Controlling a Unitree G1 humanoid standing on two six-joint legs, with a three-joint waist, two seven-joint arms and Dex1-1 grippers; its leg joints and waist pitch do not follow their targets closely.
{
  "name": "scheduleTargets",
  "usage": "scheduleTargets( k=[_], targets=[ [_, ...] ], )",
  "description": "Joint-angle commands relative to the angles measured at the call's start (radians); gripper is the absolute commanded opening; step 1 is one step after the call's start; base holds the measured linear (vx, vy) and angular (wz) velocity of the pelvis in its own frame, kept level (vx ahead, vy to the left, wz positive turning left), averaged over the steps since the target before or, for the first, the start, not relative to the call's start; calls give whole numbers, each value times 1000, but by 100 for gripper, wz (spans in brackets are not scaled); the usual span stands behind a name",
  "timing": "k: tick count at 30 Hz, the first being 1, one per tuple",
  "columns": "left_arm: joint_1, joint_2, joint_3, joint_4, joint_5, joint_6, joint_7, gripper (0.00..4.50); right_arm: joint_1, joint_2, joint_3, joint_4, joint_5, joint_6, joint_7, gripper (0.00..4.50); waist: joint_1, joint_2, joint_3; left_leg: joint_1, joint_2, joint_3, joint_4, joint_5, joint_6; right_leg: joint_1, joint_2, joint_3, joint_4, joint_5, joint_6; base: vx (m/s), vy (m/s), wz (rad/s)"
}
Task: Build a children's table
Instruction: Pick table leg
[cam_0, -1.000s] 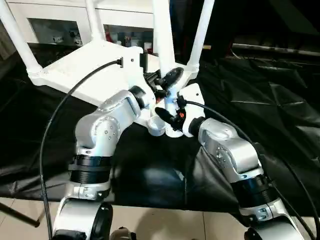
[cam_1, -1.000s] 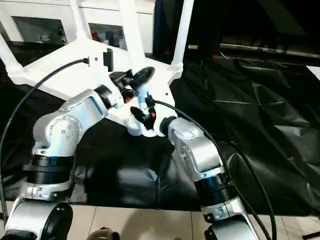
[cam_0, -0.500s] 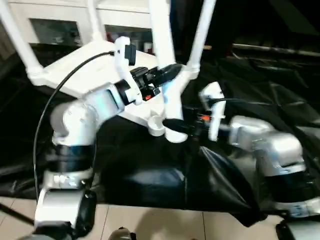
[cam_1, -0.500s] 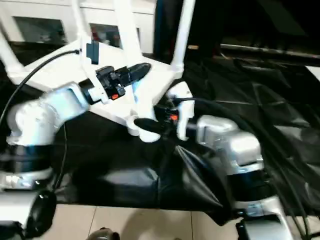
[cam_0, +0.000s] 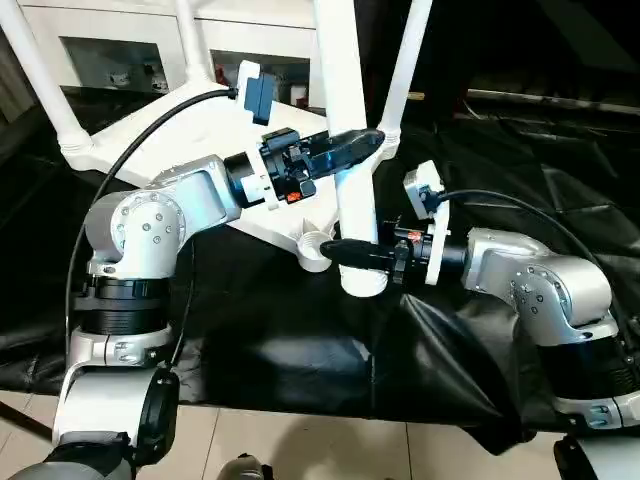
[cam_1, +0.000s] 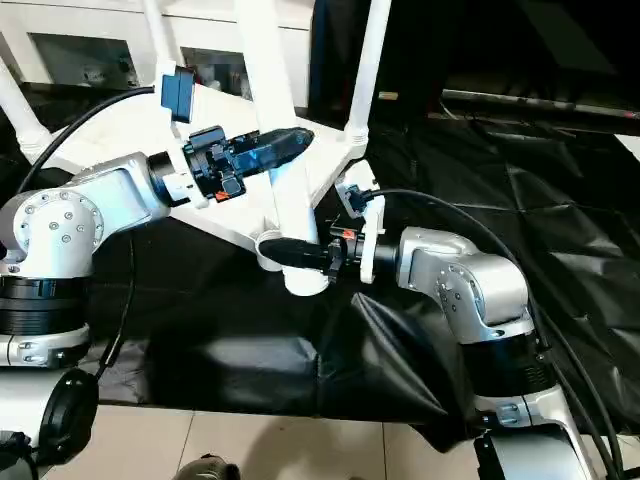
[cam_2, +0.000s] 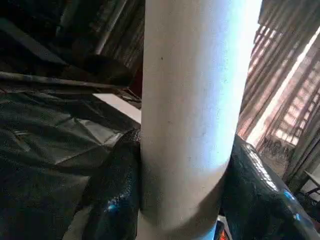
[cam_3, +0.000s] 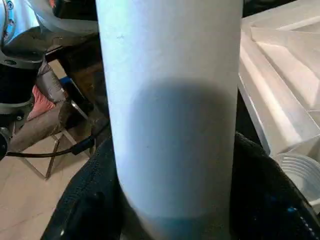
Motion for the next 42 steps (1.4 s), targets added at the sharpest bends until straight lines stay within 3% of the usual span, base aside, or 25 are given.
scheduleTargets(
  k=[1, 3, 5, 6, 7, 8, 9, 12, 16, 21, 23, 28, 29, 30, 31, 38, 40, 42],
  targets=[
    [-18, -12, -14, -12, -40, 16, -49, 188, -9, -1, -16, 13, -25, -8, -43, 231, 2, -5, -82, 21, 55, -21, -66, -94, -14, 47, -89, 50, -72, -64, -225, 0, 0, 0],
    [-18, -19, -18, -7, -14, -11, -29, 188, -8, 8, -11, 15, -51, -32, -66, 220, 1, -5, -81, 21, 56, -22, -67, -98, -17, 46, -90, 50, -74, -78, -221, 0, 0, 0],
    [-39, -56, 14, 40, 18, -33, 79, 244, -5, 25, 4, 22, -97, -76, -108, 213, 1, -7, -81, 21, 57, -22, -67, -95, -27, 46, -91, 50, -74, -75, -218, 0, 0, 0],
    [-48, -79, 18, 68, 80, -88, 167, 258, -1, 63, 12, 28, -134, -108, -181, 210, 2, -6, -82, 24, 57, -21, -66, -94, -30, 42, -91, 52, -76, -71, -219, 0, 0, 0],
    [-48, -79, 18, 68, 80, -88, 167, 261, -1, 63, 12, 28, -134, -108, -181, 206, 1, -6, -82, 22, 57, -22, -67, -96, -31, 43, -91, 51, -75, -71, -218, 0, 0, 0],
    [-46, -81, -4, 68, 132, -132, 199, 264, 1, 81, 24, 27, -157, -128, -218, 203, 1, -6, -82, 23, 58, -23, -69, -95, -34, 44, -92, 51, -75, -72, -218, 0, 0, 0],
    [-44, -90, -27, 72, 201, -194, 252, 286, 4, 105, 38, 22, -180, -142, -259, 201, -2, -8, -82, 20, 59, -26, -70, -96, -38, 47, -90, 51, -75, -72, -196, 0, 0, 0],
    [-43, -115, -46, 73, 263, -249, 324, 298, 3, 158, 38, 24, -219, -166, -359, 200, -5, -8, -83, 21, 57, -24, -70, -92, -40, 47, -90, 52, -75, -65, -180, 0, 0, 0],
    [-47, -172, -27, 75, 300, -277, 447, 306, -6, 221, 32, 31, -284, -197, -498, 199, -8, -9, -82, 21, 58, -24, -71, -85, -41, 45, -90, 51, -73, -38, -195, 0, 0, 0],
    [-47, -198, -7, 89, 304, -297, 486, 269, -4, 244, 36, 32, -304, -209, -525, 199, -7, -7, -81, 21, 56, -24, -73, -108, -44, 45, -89, 52, -76, -59, -181, 0, 0, 0],
    [-44, -199, -7, 93, 318, -314, 490, 230, -3, 250, 40, 30, -312, -214, -534, 199, -7, -7, -81, 22, 56, -24, -72, -111, -43, 45, -89, 53, -77, -57, -173, 0, 0, 0],
    [-46, -195, 7, 89, 309, -322, 485, 207, -4, 248, 54, 24, -332, -231, -530, 199, -8, -6, -81, 22, 56, -25, -72, -109, -43, 44, -88, 52, -75, -41, -176, 0, 0, 0],
    [-47, -193, 9, 88, 305, -322, 482, 198, -2, 247, 56, 20, -328, -238, -518, 234, -8, -5, -81, 23, 56, -24, -73, -116, -45, 43, -88, 52, -75, -48, -176, 0, 0, 0],
    [-48, -192, 10, 88, 305, -322, 482, 198, -1, 248, 56, 19, -326, -239, -514, 234, -8, -5, -81, 23, 56, -25, -72, -118, -46, 44, -89, 52, -75, -48, -178, 0, 0, 0],
    [-48, -189, 10, 87, 300, -318, 475, 195, 2, 248, 55, 14, -316, -241, -498, 268, -8, -5, -80, 22, 56, -24, -73, -120, -44, 44, -89, 53, -76, -48, -178, 0, 0, 0],
    [-47, -154, -16, 72, 266, -273, 367, 187, -6, 204, 15, -4, -232, -185, -395, 315, -7, -6, -81, 24, 56, -24, -72, -119, -33, 46, -88, 52, -74, -42, -184, 0, 0, 0],
    [-43, -122, -43, 52, 226, -220, 272, 186, -16, 148, -13, -11, -174, -134, -306, 336, 0, -4, -81, 27, 56, -23, -71, -120, -28, 45, -88, 52, -74, -52, -188, 0, 0, 0],
    [-40, -111, -36, 35, 150, -156, 199, 186, -18, 92, -5, -11, -154, -102, -228, 344, 2, -8, -81, 23, 55, -22, -69, -100, -24, 48, -88, 51, -70, -29, -202, 0, 0, 0]
  ],
)
